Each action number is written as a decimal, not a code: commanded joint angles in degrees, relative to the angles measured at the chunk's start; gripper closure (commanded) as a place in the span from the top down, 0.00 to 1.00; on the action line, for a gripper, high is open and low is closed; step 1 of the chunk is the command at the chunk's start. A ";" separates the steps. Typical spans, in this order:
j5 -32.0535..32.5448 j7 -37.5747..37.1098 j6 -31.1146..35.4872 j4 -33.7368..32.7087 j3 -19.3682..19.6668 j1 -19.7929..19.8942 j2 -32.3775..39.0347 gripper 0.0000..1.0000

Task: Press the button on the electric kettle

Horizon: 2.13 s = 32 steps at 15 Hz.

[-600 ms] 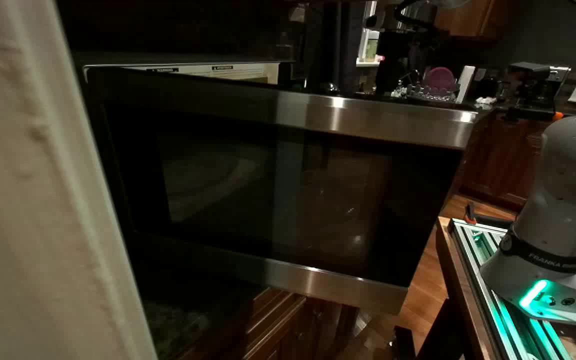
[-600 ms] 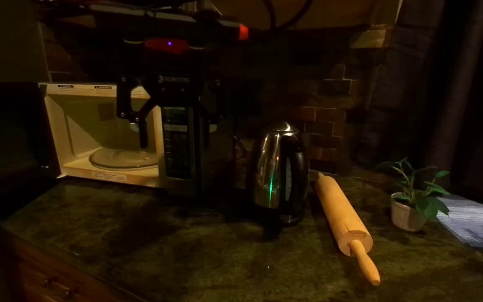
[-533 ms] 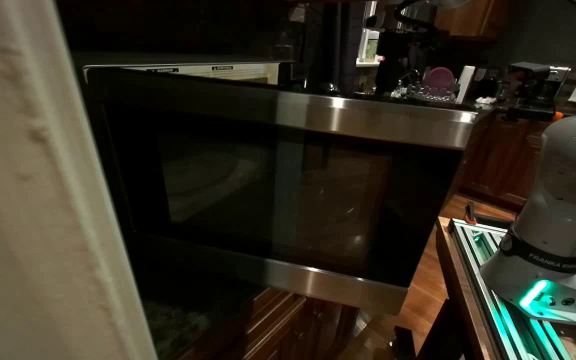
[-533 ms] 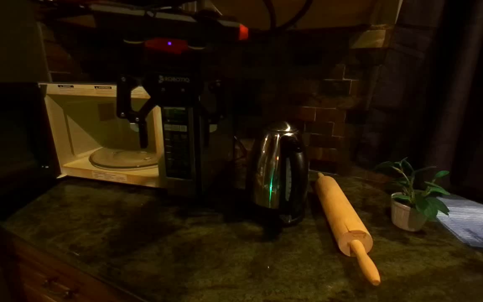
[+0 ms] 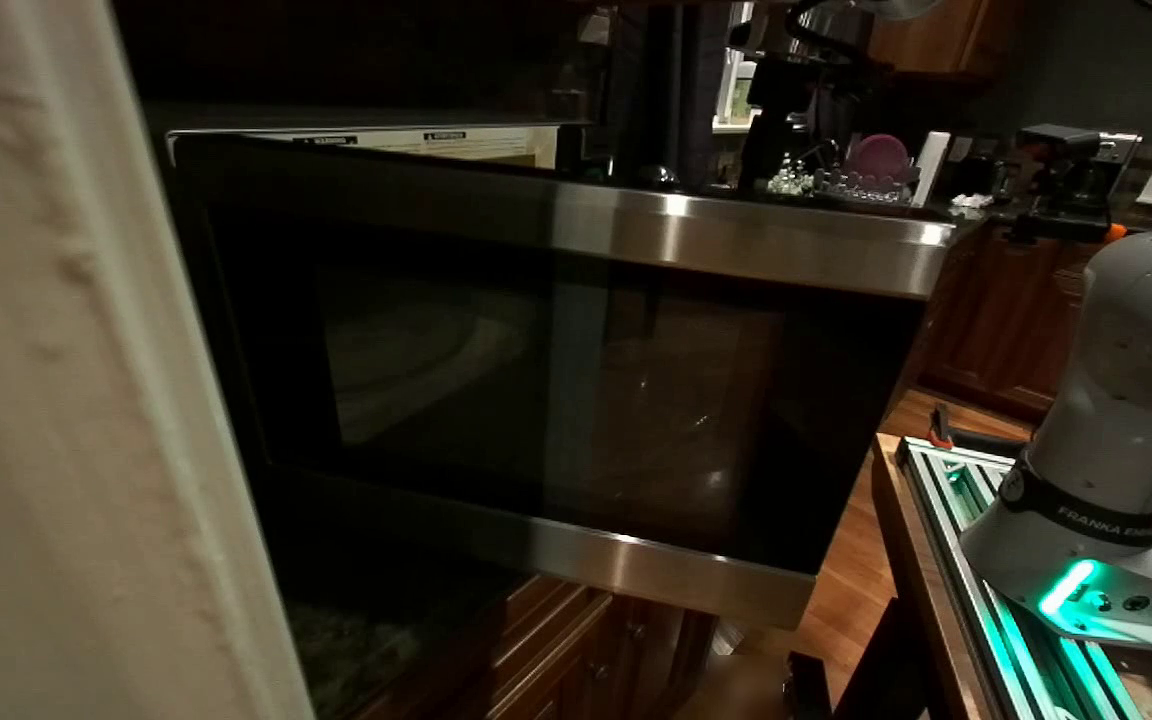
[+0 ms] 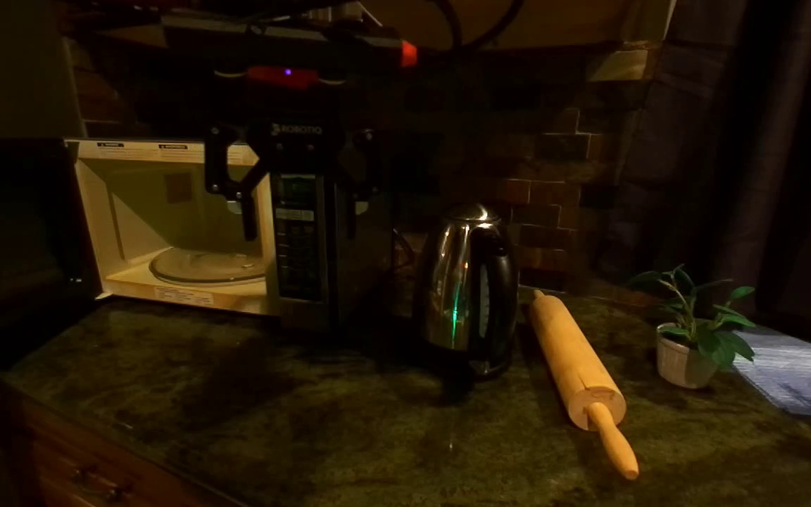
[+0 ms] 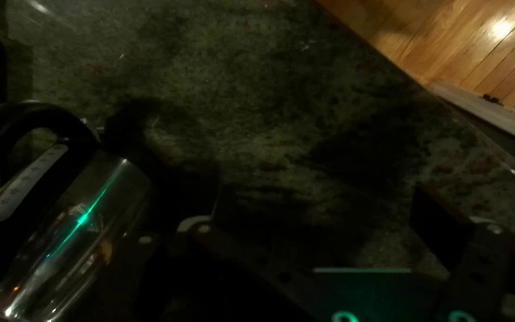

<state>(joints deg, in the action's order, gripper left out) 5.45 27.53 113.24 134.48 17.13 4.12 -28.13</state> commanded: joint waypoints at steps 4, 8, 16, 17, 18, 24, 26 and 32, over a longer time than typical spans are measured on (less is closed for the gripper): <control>-2.50 -5.84 20.53 7.63 -0.18 2.39 -0.53 1.00; -4.56 -8.87 34.52 11.01 0.16 2.92 -0.22 0.58; -2.50 -16.33 56.66 11.94 -1.47 7.67 6.84 0.01; -2.70 -16.90 59.54 11.47 -1.28 8.23 8.40 0.00; -2.64 -17.55 62.15 11.36 -1.44 8.98 9.49 0.00; 0.75 -21.83 68.78 11.63 -8.99 21.97 14.31 0.00; 3.29 -24.24 68.41 11.77 -13.46 28.37 14.39 0.00; 8.98 -30.79 70.50 12.88 -27.67 46.26 11.95 0.00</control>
<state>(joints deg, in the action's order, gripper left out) 11.55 0.45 182.93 146.11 -3.93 42.45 -14.49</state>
